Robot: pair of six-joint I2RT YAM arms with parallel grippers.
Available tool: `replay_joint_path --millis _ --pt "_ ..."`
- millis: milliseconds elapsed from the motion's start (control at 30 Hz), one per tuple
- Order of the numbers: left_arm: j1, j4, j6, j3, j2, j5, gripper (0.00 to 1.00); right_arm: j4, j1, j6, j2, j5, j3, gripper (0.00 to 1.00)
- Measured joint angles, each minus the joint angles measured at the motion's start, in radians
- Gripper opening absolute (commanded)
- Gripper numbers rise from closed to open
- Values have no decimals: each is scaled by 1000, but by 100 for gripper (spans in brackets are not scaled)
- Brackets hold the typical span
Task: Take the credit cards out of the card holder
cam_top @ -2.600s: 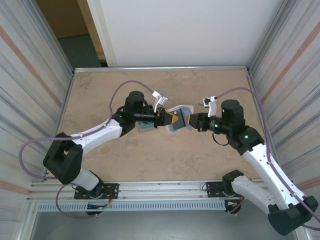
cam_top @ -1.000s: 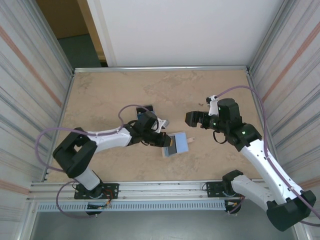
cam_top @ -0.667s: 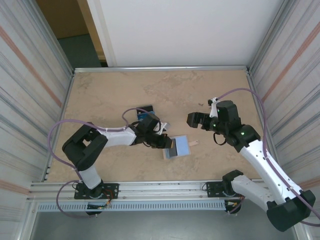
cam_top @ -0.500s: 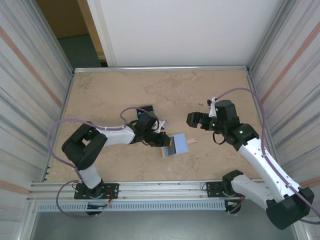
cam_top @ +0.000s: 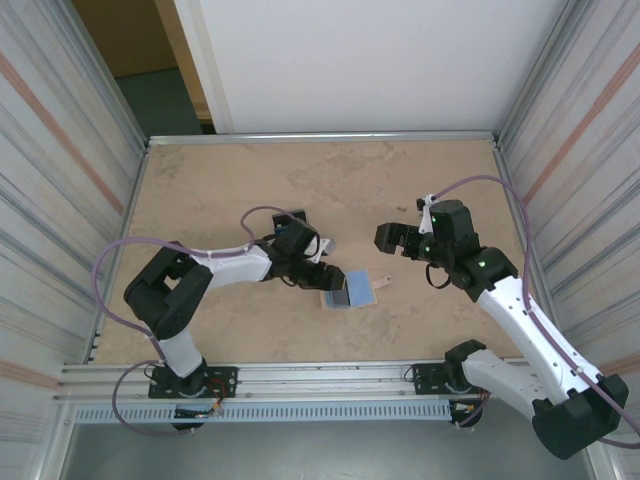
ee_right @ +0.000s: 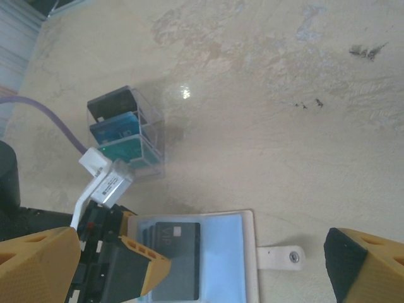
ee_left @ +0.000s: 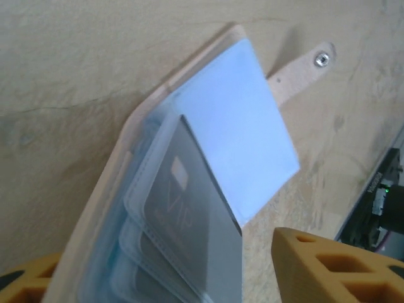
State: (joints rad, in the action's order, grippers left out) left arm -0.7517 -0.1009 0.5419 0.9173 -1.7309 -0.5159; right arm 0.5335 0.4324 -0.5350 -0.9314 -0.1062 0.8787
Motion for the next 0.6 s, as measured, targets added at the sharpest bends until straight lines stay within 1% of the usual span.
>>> replay_joint_path --millis 67,233,300,367,500,600 --pt "0 -15 1 -2 11 29 68 0 0 -7 -2 5 0 99" --pt "-4 -53 8 -35 102 133 71 14 0 -14 -1 19 0 99" --pt "-22 -76 13 -50 157 209 71 20 0 -15 7 24 -2 99" --pt "-58 -100 21 -62 212 307 72 23 0 -16 19 24 -7 99" --pt "-175 -131 61 -95 321 537 73 37 0 -22 29 8 -18 87" --pt "-240 -135 97 -116 359 666 70 40 0 -35 28 -23 -37 79"
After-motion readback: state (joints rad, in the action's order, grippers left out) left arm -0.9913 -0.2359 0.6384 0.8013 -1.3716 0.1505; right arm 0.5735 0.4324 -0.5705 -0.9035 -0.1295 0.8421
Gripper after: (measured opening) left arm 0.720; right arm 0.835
